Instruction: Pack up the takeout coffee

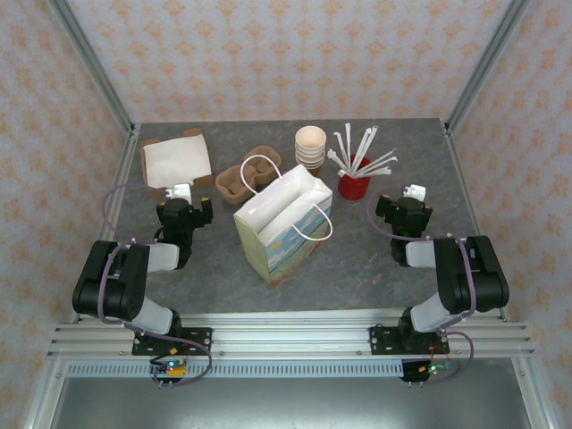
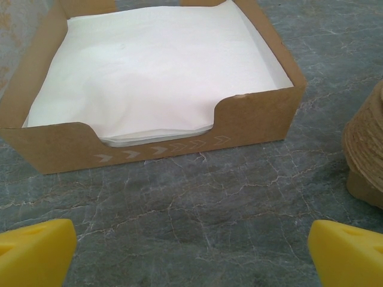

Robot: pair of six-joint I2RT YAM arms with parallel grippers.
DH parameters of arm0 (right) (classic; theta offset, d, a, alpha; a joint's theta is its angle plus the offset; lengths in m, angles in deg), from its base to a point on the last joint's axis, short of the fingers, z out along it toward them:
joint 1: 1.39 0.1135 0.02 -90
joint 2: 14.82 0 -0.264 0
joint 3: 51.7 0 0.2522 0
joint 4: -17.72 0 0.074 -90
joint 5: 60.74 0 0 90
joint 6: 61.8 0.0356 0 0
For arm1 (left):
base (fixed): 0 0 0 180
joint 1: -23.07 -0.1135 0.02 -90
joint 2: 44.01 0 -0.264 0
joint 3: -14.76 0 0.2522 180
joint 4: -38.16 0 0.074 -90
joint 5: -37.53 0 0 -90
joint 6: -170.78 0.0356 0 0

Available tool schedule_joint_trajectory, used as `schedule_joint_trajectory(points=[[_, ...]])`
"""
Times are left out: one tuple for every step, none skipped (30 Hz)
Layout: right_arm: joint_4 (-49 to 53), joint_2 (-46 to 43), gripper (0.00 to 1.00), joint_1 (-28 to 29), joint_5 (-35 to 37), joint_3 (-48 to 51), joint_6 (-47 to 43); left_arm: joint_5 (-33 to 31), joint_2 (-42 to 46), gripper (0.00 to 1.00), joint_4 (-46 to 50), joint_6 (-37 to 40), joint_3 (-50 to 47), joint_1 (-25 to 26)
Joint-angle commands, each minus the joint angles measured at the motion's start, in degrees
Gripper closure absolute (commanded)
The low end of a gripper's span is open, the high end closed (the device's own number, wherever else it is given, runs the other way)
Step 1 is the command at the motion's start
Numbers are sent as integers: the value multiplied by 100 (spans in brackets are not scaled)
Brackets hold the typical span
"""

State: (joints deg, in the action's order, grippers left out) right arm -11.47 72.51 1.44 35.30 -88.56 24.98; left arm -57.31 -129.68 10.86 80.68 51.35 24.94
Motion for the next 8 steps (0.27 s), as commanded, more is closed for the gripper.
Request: schedule_joint_trajectory(points=[[-197, -14, 1, -19, -15, -64, 84, 29, -13, 0, -175, 88, 147, 48], [-195, -14, 1, -19, -15, -70, 84, 27, -11, 0, -178, 84, 144, 43], [-191, -11, 1, -19, -15, -72, 84, 31, -10, 0, -178, 86, 143, 48], [-178, -5, 1, -15, -15, -82, 83, 28, -11, 0, -175, 81, 143, 50], [-164, 10, 1, -19, -15, -92, 85, 32, -11, 0, -170, 87, 147, 49], [-175, -4, 1, -19, -15, -85, 78, 27, -11, 0, -179, 87, 149, 44], [-198, -19, 1, -19, -15, -68, 83, 28, -11, 0, -175, 85, 151, 46], [-195, -14, 1, -18, -17, -69, 84, 29, -11, 0, -180, 76, 152, 45]])
